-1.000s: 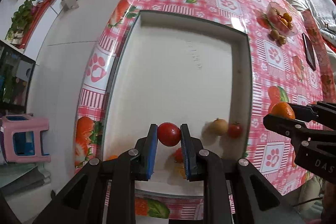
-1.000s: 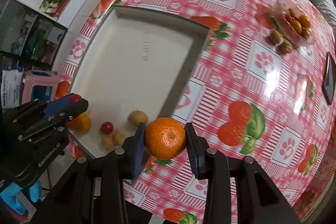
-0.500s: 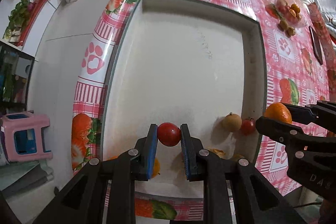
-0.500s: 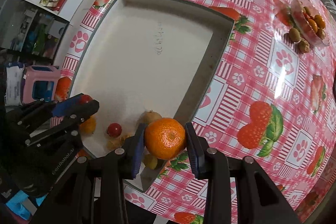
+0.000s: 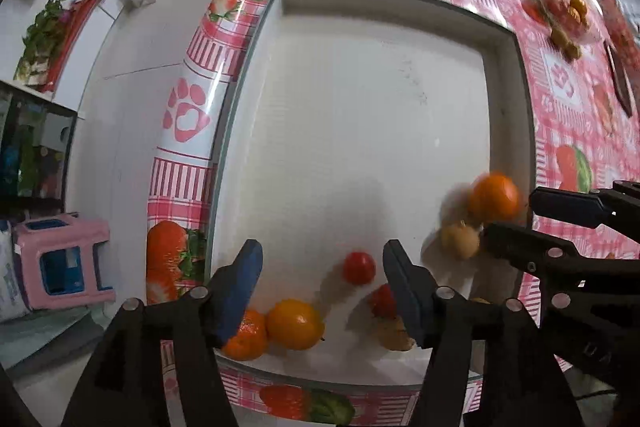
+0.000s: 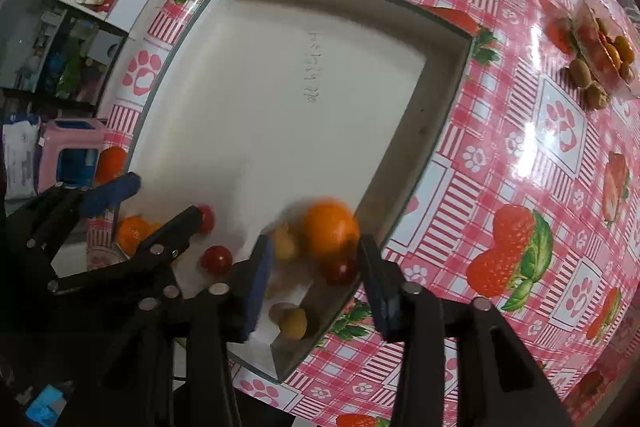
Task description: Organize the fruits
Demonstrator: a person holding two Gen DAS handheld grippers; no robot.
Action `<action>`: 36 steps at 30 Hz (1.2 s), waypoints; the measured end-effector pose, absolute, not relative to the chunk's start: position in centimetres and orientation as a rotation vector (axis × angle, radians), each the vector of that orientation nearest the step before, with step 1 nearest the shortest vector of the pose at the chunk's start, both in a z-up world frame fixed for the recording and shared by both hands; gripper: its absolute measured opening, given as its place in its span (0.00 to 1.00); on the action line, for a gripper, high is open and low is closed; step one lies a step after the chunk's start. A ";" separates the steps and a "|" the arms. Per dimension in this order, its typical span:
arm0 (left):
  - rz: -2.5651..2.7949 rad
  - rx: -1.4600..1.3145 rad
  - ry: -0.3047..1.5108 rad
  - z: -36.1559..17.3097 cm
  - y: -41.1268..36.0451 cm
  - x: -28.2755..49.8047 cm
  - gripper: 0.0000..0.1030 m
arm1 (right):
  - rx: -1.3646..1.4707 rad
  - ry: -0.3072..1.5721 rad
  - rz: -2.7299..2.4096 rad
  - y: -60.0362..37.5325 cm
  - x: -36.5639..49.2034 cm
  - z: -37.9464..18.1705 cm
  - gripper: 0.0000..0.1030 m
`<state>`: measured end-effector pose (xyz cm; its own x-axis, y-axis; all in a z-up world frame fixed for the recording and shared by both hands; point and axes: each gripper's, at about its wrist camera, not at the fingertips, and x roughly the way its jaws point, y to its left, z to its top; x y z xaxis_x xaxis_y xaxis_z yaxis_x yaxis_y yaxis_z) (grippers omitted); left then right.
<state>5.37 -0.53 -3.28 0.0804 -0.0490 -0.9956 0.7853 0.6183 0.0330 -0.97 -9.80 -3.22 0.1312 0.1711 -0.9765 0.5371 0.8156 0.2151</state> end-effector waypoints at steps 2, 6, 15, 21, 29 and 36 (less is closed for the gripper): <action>-0.708 0.687 1.365 -3.2 -0.5 5.5 0.62 | 0.600 1.434 -0.298 -9.9 -0.9 -3.0 0.58; -0.698 0.693 1.386 -3.4 -0.5 5.4 0.63 | 0.580 1.439 -0.316 -9.9 -1.2 -2.6 0.65; -0.652 0.687 1.405 -4.0 1.0 6.1 0.99 | 0.585 1.430 -0.343 -11.2 -2.8 -1.8 0.81; -0.673 0.720 1.378 -3.6 0.6 5.2 0.99 | 0.522 1.410 -0.373 -10.3 -2.7 -1.0 1.00; -0.684 0.718 1.338 -1.6 -0.8 3.6 0.99 | 0.485 1.392 -0.393 -10.6 -2.9 -0.1 1.00; -0.626 0.786 1.324 -1.4 -1.3 3.8 0.99 | 0.478 1.399 -0.390 -10.5 -2.7 0.1 1.00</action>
